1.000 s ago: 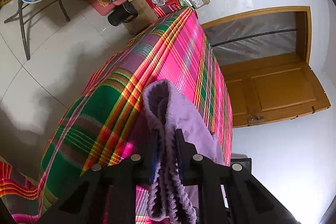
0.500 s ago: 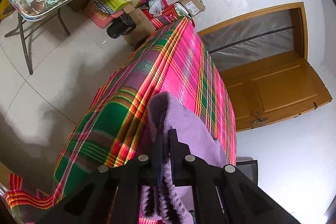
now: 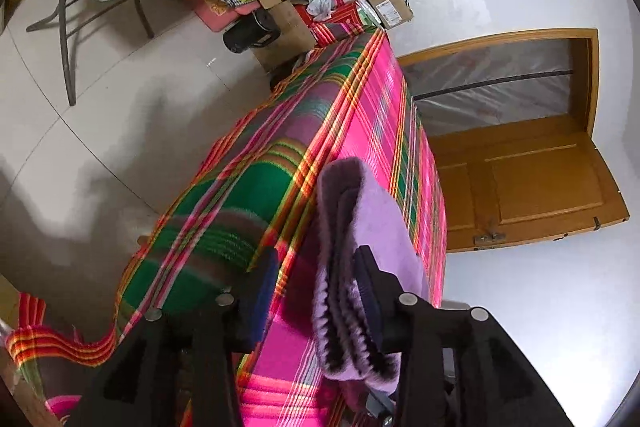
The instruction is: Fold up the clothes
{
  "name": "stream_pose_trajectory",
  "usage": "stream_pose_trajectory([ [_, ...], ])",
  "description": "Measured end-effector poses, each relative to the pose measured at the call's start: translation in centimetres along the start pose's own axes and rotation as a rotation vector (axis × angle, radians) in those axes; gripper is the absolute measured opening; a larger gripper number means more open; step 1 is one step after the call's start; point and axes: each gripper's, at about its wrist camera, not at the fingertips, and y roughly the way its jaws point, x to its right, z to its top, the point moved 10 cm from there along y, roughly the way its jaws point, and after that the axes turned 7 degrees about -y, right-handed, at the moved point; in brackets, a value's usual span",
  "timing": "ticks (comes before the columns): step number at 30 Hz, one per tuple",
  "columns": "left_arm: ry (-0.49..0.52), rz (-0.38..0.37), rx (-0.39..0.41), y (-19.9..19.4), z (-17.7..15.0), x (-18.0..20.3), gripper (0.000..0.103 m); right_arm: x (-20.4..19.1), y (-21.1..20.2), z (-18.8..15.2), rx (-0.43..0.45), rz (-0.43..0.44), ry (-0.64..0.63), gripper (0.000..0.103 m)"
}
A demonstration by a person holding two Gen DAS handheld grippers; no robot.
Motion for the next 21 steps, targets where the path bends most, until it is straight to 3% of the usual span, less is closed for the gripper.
stream_pose_trajectory([
  [10, 0.001, -0.049, -0.129, 3.8, -0.7, 2.1, 0.039, -0.1, -0.7, -0.1, 0.013, -0.003, 0.000, 0.007],
  [12, 0.007, -0.043, -0.137, 4.4, -0.6, 2.3, 0.035, -0.1, -0.7, -0.2, 0.013, -0.003, 0.000, 0.007],
  [14, 0.015, -0.031, -0.141, 4.8, -0.5, 2.4, 0.022, -0.2, -0.6, -0.1, 0.011, -0.003, -0.001, 0.007],
  [21, 0.043, -0.034, -0.105, 3.9, 0.2, 2.6, 0.018, -0.5, -0.3, 0.5, 0.012, 0.005, -0.012, 0.007],
])
